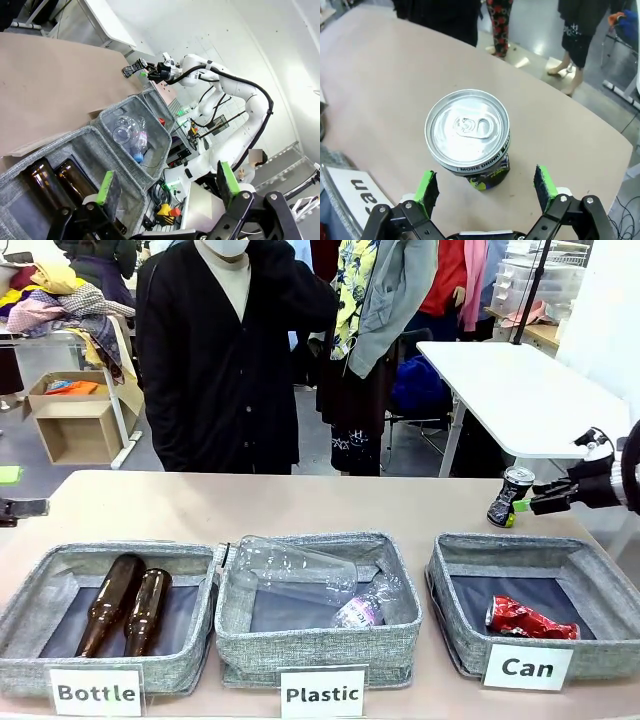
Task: Sort the can waste into the basket.
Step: Pick up the can waste from the table and place it in the right Fabric basket.
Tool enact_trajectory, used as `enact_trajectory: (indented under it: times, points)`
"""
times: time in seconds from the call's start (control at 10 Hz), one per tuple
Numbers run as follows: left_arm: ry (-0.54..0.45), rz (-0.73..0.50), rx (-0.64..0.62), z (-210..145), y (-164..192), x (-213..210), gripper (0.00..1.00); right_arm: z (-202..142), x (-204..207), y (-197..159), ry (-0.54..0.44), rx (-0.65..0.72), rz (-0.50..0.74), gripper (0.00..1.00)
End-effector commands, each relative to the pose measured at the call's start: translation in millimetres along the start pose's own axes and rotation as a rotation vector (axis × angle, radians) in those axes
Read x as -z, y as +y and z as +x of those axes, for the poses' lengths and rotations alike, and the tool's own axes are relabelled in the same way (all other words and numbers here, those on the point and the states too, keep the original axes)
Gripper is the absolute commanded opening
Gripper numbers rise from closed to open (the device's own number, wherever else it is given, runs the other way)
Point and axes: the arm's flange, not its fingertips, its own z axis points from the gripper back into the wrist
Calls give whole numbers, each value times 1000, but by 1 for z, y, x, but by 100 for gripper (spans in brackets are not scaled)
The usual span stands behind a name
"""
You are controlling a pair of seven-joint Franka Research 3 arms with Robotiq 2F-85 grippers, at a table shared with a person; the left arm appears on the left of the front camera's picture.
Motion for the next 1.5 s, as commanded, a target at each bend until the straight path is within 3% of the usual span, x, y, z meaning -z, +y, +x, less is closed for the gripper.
enact_trajectory:
  times: [0.0, 0.8, 1.0, 1.1, 1.2, 1.3, 1.4]
  points:
    - [-4, 7, 15, -2, -2, 2, 100, -5, 16, -2, -53, -30, -17, 100]
    - [-4, 7, 15, -2, -2, 2, 100, 4, 44, -4, -191, 30, -72, 100]
    - [-4, 7, 15, -2, -2, 2, 100, 2, 43, -2, -180, 40, -25, 100]
    - [-4, 7, 15, -2, -2, 2, 100, 2, 42, -2, -174, 33, -3, 40]
    - [-4, 7, 15, -2, -2, 2, 100, 2, 42, -3, -174, 35, -2, 40]
    - [-4, 7, 15, -2, -2, 2, 100, 3, 42, -3, -172, 36, 6, 0]
    - [-4, 7, 15, -2, -2, 2, 100, 3, 42, -3, -168, 35, 12, 35]
